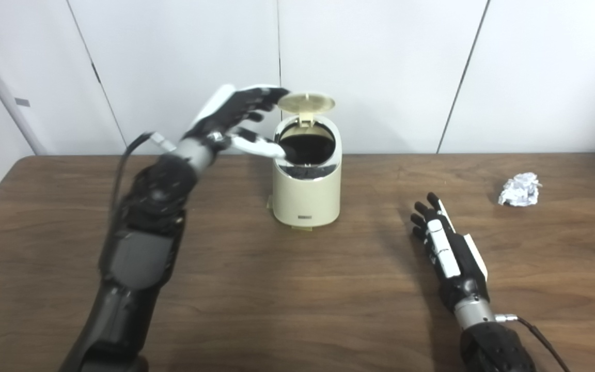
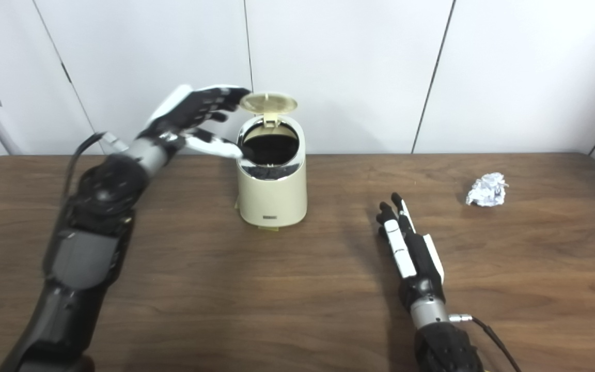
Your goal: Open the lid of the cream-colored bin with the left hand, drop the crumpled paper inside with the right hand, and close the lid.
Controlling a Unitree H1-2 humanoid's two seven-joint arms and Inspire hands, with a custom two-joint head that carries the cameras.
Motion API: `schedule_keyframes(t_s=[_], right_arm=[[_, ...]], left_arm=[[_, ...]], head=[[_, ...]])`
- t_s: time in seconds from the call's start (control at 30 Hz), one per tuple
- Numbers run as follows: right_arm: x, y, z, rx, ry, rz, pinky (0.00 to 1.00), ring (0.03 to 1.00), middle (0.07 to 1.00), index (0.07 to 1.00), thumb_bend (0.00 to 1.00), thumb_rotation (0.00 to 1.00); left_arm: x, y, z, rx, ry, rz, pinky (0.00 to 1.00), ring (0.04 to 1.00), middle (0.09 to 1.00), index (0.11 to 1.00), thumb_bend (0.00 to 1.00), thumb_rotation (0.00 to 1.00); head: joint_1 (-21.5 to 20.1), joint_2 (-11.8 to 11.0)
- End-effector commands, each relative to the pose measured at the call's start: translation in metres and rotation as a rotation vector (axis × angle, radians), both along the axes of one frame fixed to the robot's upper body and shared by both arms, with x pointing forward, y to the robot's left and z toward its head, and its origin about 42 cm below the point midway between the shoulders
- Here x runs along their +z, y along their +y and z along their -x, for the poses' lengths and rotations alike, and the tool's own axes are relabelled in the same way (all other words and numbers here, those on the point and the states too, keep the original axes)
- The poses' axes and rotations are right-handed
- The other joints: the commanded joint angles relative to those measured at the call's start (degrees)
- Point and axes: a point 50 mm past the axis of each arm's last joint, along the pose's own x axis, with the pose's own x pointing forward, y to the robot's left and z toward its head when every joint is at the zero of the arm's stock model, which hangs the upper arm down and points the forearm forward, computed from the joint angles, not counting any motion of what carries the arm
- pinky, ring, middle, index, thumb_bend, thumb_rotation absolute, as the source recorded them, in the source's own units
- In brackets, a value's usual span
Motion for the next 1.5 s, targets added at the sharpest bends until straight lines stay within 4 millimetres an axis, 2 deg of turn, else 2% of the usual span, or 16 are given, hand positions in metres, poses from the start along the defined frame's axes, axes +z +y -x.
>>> schedule_keyframes(t_s=[0.0,0.2,0.3,0.37,0.5,0.57,0.67,0.7,0.77,0.8,0.9,1.03,1.13,1.23,1.33,1.47], right_arm=[[0.015,0.001,-0.008,0.002,-0.064,-0.013,0.94,0.927,0.941,0.985,0.55,0.86],[0.016,-0.001,-0.009,0.004,-0.063,-0.022,0.94,0.929,0.942,0.983,0.54,0.85],[0.014,-0.003,-0.010,-0.001,-0.064,-0.022,0.93,0.920,0.935,0.978,0.55,0.85],[0.014,-0.003,-0.010,-0.001,-0.062,-0.050,0.95,0.925,0.938,0.978,0.55,0.84],[0.014,-0.005,-0.012,0.003,-0.069,-0.076,0.97,0.925,0.941,0.980,0.58,0.82],[0.015,-0.006,-0.012,0.001,-0.073,-0.073,0.97,0.941,0.945,0.983,0.56,0.85],[0.020,-0.009,-0.013,-0.002,-0.088,-0.071,0.97,0.961,0.958,0.988,0.54,0.85],[0.022,-0.011,-0.013,-0.007,-0.095,-0.074,0.97,0.959,0.962,0.990,0.54,0.83],[0.030,-0.016,-0.015,-0.056,-0.112,-0.018,0.88,0.912,0.937,0.962,0.55,0.61],[0.032,-0.018,-0.015,-0.075,-0.118,0.004,0.83,0.891,0.924,0.946,0.57,0.49],[0.039,-0.026,-0.019,-0.124,-0.156,0.131,0.76,0.855,0.895,0.907,0.66,0.31],[0.050,-0.058,-0.030,-0.209,-0.187,0.327,0.74,0.832,0.871,0.882,0.75,0.14],[0.065,-0.078,-0.035,-0.263,-0.196,0.423,0.72,0.821,0.857,0.873,0.78,0.10],[0.083,-0.093,-0.033,-0.304,-0.210,0.514,0.70,0.780,0.822,0.845,0.81,0.12],[0.087,-0.109,-0.032,-0.344,-0.196,0.555,0.72,0.779,0.820,0.846,0.83,0.14],[0.095,-0.121,-0.031,-0.398,-0.187,0.581,0.78,0.806,0.820,0.850,0.84,0.15]], left_arm=[[0.009,0.009,0.007,0.031,-0.058,0.033,0.81,0.845,0.834,0.837,0.67,0.09],[-0.028,0.037,0.030,0.157,-0.054,0.140,0.82,0.831,0.834,0.845,0.52,0.21],[-0.047,0.049,0.043,0.195,-0.050,0.157,0.82,0.836,0.839,0.854,0.44,0.23],[-0.057,0.056,0.052,0.220,-0.034,0.168,0.84,0.858,0.850,0.860,0.43,0.29],[-0.076,0.065,0.072,0.247,0.004,0.215,0.75,0.855,0.875,0.880,0.45,0.40],[-0.083,0.067,0.081,0.250,0.011,0.233,0.77,0.862,0.887,0.897,0.41,0.45],[-0.096,0.067,0.091,0.259,0.027,0.242,0.82,0.874,0.886,0.921,0.39,0.60],[-0.100,0.067,0.094,0.267,0.034,0.243,0.84,0.876,0.883,0.924,0.40,0.65],[-0.109,0.064,0.101,0.269,0.052,0.278,0.92,0.901,0.892,0.929,0.41,0.70],[-0.112,0.063,0.103,0.267,0.056,0.293,0.93,0.904,0.896,0.932,0.40,0.71],[-0.117,0.059,0.108,0.253,0.060,0.330,0.91,0.907,0.902,0.940,0.39,0.70],[-0.127,0.054,0.113,0.252,0.081,0.355,0.93,0.934,0.916,0.952,0.42,0.71],[-0.132,0.052,0.117,0.251,0.078,0.345,0.95,0.946,0.929,0.963,0.44,0.70],[-0.139,0.054,0.118,0.261,0.080,0.331,0.88,0.919,0.927,0.965,0.47,0.62],[-0.143,0.056,0.118,0.273,0.076,0.295,0.87,0.912,0.918,0.954,0.51,0.55],[-0.140,0.065,0.115,0.288,0.058,0.233,0.89,0.908,0.904,0.938,0.55,0.48]], head=[[-0.1,0.0],[0.0,-0.1],[-0.1,-0.2],[0.0,-0.3],[-0.1,-0.4],[-0.1,-0.4],[-0.5,-0.3],[-0.8,-0.3],[-1.1,-0.3],[-1.3,-0.4],[-2.1,-0.5],[-4.1,-0.4],[-4.8,-0.6],[-7.0,-0.7],[-8.9,-0.6],[-14.4,-0.4]])
